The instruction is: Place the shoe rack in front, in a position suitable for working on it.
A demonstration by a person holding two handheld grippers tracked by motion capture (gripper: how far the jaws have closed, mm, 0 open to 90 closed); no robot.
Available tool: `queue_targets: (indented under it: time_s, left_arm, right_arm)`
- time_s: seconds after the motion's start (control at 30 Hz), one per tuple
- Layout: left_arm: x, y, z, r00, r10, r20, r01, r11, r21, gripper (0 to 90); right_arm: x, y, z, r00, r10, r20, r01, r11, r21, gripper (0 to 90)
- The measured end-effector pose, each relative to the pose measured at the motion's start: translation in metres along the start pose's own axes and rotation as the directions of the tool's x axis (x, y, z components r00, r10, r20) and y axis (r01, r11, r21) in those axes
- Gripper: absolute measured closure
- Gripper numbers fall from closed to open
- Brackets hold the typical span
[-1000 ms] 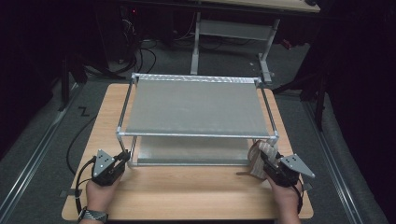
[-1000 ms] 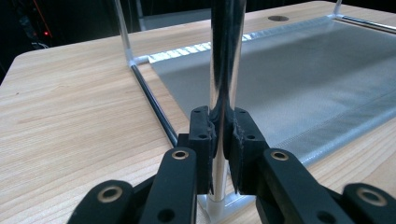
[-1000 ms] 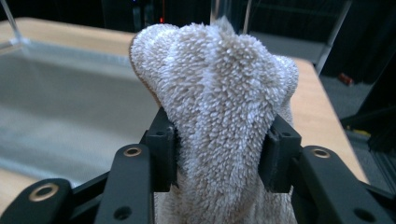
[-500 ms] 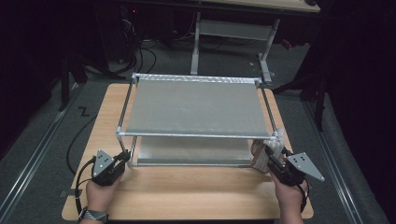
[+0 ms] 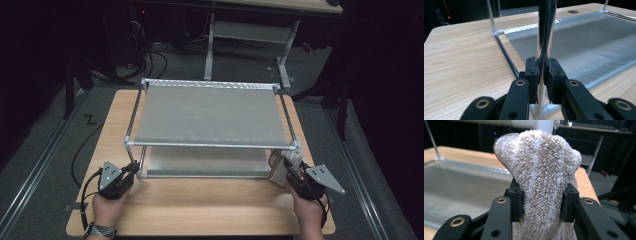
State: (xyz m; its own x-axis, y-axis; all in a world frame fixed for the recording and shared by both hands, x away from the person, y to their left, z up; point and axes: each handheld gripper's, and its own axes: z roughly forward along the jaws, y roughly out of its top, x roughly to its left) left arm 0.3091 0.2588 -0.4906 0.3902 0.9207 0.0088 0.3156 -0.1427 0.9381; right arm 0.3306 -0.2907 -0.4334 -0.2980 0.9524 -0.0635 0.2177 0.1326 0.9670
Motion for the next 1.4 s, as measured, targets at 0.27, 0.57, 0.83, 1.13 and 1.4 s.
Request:
queue_targets:
  time_s: [0.27,0.57,0.83,1.13,1.4]
  left_arm:
    - [0.000,0.001,0.000,1.0000,0.003,0.005,-0.003,1.0000,0.007,80.3]
    - [0.001,0.001,0.000,1.0000,0.000,0.009,0.000,1.0000,0.009,80.3]
    - [0.000,0.001,0.000,0.9999,-0.007,0.011,0.007,0.9999,0.008,80.2]
    - [0.003,0.005,0.010,0.9980,-0.056,0.031,0.056,0.9983,0.014,79.8]
    - [0.005,0.023,0.044,0.9964,-0.084,-0.011,0.085,0.9952,0.050,79.0]
  right_arm:
    - [-0.001,-0.022,0.011,0.9999,-0.010,-0.011,0.012,0.990,0.138,62.6]
    - [-0.004,-0.044,0.026,0.9994,0.007,-0.032,0.002,0.963,0.271,62.8]
    - [-0.007,-0.053,0.034,0.9984,0.031,-0.046,-0.014,0.944,0.329,63.0]
    - [-0.009,-0.054,0.032,0.9987,0.036,-0.036,-0.023,0.947,0.319,62.1]
    - [-0.016,-0.056,0.025,0.9981,0.060,-0.016,-0.051,0.946,0.319,61.5]
